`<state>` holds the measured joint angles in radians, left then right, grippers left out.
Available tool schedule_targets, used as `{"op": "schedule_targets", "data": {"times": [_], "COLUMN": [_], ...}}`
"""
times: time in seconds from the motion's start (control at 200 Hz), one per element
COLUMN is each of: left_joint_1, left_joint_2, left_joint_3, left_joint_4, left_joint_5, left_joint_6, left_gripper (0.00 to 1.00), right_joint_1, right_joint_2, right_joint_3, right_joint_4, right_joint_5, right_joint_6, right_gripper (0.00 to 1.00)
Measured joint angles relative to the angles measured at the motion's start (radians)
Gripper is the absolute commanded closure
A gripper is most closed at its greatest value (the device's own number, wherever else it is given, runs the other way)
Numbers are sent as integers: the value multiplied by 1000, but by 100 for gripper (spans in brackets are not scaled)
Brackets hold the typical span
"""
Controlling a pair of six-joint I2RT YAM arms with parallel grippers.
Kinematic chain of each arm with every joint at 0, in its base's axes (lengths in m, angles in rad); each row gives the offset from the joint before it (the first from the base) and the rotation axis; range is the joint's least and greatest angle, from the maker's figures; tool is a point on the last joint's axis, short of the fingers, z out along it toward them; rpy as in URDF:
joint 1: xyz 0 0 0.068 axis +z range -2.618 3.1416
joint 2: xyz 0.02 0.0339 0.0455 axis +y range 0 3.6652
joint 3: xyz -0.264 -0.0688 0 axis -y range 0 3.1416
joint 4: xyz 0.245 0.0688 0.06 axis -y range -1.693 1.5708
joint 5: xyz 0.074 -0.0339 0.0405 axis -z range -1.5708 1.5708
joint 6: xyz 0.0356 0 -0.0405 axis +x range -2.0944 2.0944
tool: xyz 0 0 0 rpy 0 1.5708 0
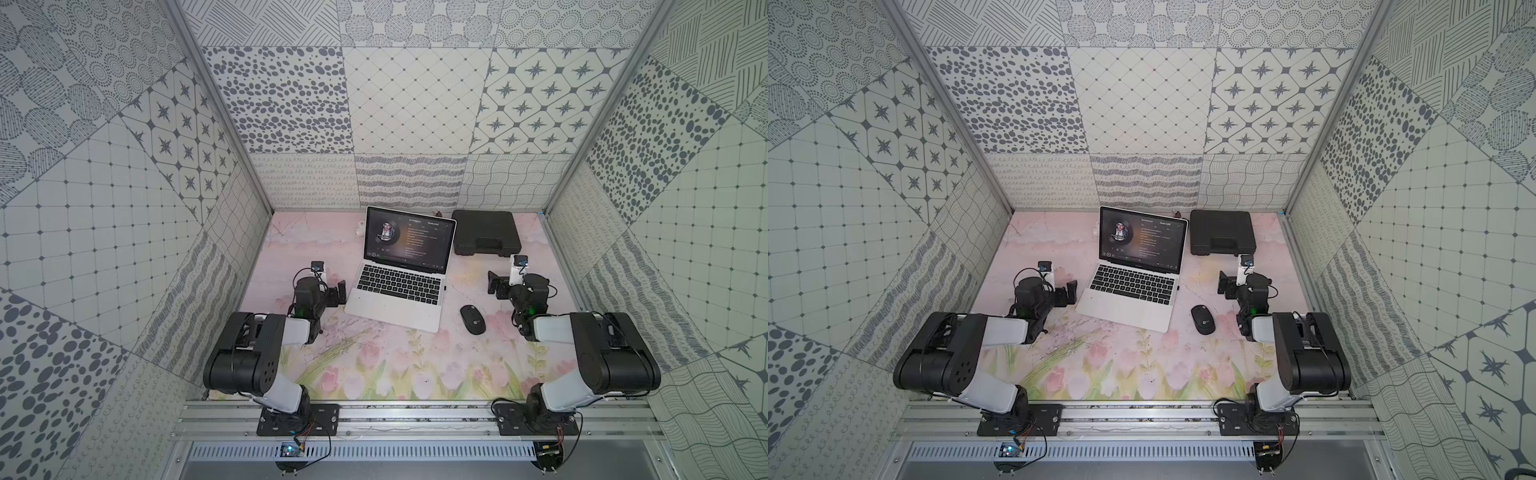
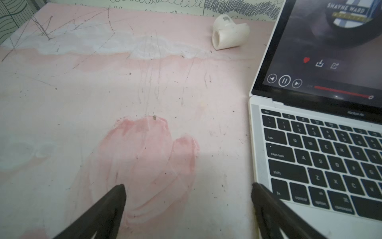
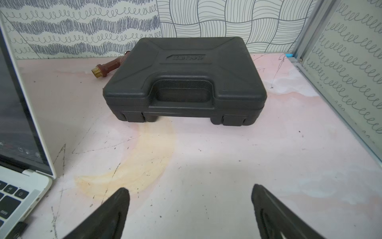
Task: Remove the wireless mouse receiver from the laptop
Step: Pick up the mouse from the center of the board.
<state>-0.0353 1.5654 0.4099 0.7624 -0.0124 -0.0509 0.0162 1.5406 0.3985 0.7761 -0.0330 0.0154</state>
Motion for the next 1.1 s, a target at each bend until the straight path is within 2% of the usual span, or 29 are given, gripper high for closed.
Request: {"op": "schedule_targets", "data": {"times": [0.755,0.915,1.1], "left_joint_1": [0,1,-17], "left_joint_2": [-16,-97,-189], "left_joint_3": [15,131,359], "left_joint_4": [4,-154,-449], "left_joint_5": [-13,-71,-117], "left_joint_6": [-5,-34,-132], "left_gripper": [1,0,0], "right_joint_1": [6,29,64], "right_joint_2": [-2,-125,-261], "right_joint_3": [1,121,383], "right_joint_4": [-5,-278,-629], "right_joint_5": [21,96,59], "right_joint_6": [0,27,119], "right_gripper": [3,3,3]}}
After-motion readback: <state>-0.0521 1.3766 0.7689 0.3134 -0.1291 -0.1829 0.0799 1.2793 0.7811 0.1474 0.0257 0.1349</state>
